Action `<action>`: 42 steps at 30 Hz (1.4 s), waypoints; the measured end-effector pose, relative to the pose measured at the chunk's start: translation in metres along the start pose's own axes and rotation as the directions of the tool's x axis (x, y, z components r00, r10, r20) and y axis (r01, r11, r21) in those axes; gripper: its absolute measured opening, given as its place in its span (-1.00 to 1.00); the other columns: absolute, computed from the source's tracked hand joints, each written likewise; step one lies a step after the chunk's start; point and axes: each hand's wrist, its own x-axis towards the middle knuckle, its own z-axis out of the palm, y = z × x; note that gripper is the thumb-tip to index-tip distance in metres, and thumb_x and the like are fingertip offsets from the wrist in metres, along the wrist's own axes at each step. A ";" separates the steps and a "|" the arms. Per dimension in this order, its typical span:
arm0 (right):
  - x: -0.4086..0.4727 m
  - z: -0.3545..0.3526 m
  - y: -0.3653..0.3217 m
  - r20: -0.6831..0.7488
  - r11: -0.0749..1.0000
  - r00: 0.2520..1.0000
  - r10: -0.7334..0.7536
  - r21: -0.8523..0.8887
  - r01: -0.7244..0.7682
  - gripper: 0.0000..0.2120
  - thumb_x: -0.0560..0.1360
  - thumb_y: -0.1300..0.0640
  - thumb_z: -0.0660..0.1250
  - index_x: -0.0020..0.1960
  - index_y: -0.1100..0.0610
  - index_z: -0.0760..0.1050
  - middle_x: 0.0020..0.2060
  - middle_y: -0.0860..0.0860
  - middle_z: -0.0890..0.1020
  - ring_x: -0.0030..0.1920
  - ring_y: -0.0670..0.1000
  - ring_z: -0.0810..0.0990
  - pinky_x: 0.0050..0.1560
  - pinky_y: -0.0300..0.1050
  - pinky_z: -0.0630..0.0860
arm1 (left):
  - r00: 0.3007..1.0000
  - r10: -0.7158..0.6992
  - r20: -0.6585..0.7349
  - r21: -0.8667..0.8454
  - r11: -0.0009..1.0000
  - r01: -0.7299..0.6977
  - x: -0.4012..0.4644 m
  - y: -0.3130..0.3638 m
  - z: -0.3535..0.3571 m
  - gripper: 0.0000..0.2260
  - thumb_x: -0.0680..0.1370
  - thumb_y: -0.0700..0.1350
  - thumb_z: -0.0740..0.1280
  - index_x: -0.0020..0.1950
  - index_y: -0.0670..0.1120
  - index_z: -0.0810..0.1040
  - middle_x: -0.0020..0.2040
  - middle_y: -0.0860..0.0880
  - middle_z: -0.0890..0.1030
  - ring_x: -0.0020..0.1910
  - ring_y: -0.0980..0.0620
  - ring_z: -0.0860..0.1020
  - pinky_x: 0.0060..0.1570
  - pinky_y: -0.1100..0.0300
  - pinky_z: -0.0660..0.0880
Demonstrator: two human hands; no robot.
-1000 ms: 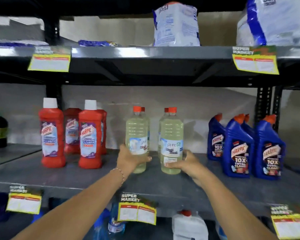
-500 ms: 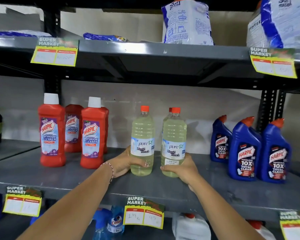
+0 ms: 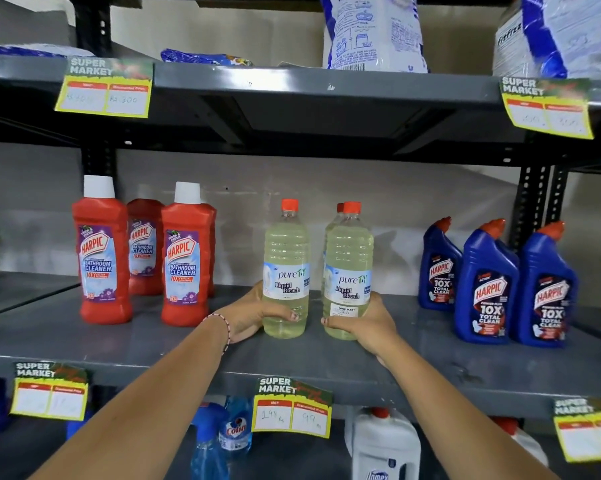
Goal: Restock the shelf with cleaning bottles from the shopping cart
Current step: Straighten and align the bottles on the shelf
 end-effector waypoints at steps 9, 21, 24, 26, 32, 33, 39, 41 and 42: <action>-0.017 -0.004 -0.014 -0.008 1.000 1.000 -0.019 -0.020 0.018 -0.04 -0.19 -0.38 0.60 0.15 -0.13 0.45 -0.01 -0.16 0.71 0.04 -0.02 0.68 0.16 0.11 0.59 | 0.995 0.010 -0.098 0.021 1.000 -0.008 0.002 -0.005 0.004 -0.45 0.37 -0.42 0.49 0.33 -0.16 0.51 0.20 -0.16 0.67 0.24 -0.12 0.60 0.26 0.02 0.51; -0.022 -0.014 -0.016 0.080 0.997 0.994 -0.077 0.002 0.078 -0.10 -0.17 -0.39 0.62 0.13 -0.19 0.49 0.00 -0.19 0.73 0.05 -0.04 0.69 0.19 0.14 0.58 | 0.983 0.005 -0.181 0.134 0.991 0.020 -0.008 0.002 0.013 -0.50 0.32 -0.30 0.57 0.23 -0.11 0.59 0.16 -0.11 0.69 0.19 -0.08 0.64 0.24 0.04 0.54; -0.051 -0.022 -0.043 0.108 0.994 0.991 -0.085 0.074 0.077 -0.48 0.17 -0.05 0.68 0.06 -0.03 0.60 0.01 -0.04 0.75 -0.08 -0.13 0.71 -0.04 -0.19 0.65 | 0.988 0.000 -0.156 0.234 0.972 0.037 -0.024 0.010 0.013 -0.58 0.33 -0.26 0.58 0.15 -0.08 0.60 0.16 -0.11 0.68 0.05 0.03 0.67 0.18 0.08 0.58; -0.071 -0.025 -0.054 -0.009 0.972 0.998 -0.063 0.227 0.064 -0.60 0.36 0.05 0.59 0.11 0.11 0.54 0.05 0.05 0.68 -0.05 -0.07 0.66 -0.04 -0.23 0.57 | 0.960 0.046 -0.278 0.288 0.957 0.037 -0.046 0.015 0.005 -0.51 0.31 -0.22 0.60 0.16 -0.06 0.51 0.10 -0.06 0.63 -0.05 0.13 0.59 -0.01 0.27 0.57; -0.131 0.060 -0.106 -0.149 0.869 0.919 -0.365 0.299 0.394 -0.83 0.45 0.23 0.49 -0.03 0.04 0.56 -0.09 0.02 0.68 -0.06 0.00 0.66 -0.01 -0.31 0.54 | 0.475 0.539 -0.695 0.552 0.824 -0.128 -0.137 0.014 -0.112 -0.29 0.20 -0.05 0.65 0.26 -0.07 0.43 0.20 -0.06 0.51 0.15 0.10 0.54 0.19 0.16 0.52; -0.129 0.086 -0.116 0.034 0.890 0.929 -0.368 0.302 0.342 -0.77 0.42 0.20 0.53 0.01 0.02 0.56 -0.05 0.00 0.68 -0.03 -0.03 0.66 0.05 -0.24 0.54 | 0.414 0.553 -0.723 0.593 0.804 -0.039 -0.147 0.017 -0.138 -0.21 0.18 -0.03 0.66 0.32 -0.10 0.38 0.27 -0.10 0.44 0.25 -0.01 0.47 0.27 0.06 0.46; -0.073 0.202 -0.146 0.375 0.964 0.919 -0.121 0.266 0.018 -0.32 0.34 0.27 0.58 0.39 0.19 0.37 0.28 0.11 0.59 0.22 0.05 0.60 0.27 -0.03 0.51 | 0.820 0.140 -0.556 0.303 0.952 0.043 -0.156 0.014 -0.241 -0.27 0.27 -0.23 0.61 0.38 -0.23 0.40 0.29 -0.19 0.57 0.18 -0.09 0.58 0.31 -0.07 0.48; -0.062 0.219 -0.146 0.406 0.969 0.906 -0.124 0.245 0.023 -0.44 0.37 0.33 0.55 0.33 0.17 0.50 0.24 0.11 0.65 0.14 0.01 0.65 0.21 -0.10 0.53 | 0.872 0.056 -0.487 0.308 0.945 0.111 -0.153 0.005 -0.258 -0.34 0.25 -0.18 0.61 0.31 -0.19 0.51 0.27 -0.19 0.62 0.18 -0.08 0.62 0.28 -0.01 0.51; -0.061 0.224 -0.148 0.425 0.969 0.897 -0.124 0.248 0.017 -0.49 0.38 0.35 0.53 0.29 0.15 0.54 0.21 0.08 0.67 0.09 -0.03 0.65 0.15 -0.16 0.53 | 0.885 0.031 -0.464 0.292 0.949 0.120 -0.149 0.001 -0.267 -0.33 0.24 -0.15 0.62 0.32 -0.17 0.51 0.26 -0.16 0.63 0.19 -0.06 0.62 0.29 -0.01 0.50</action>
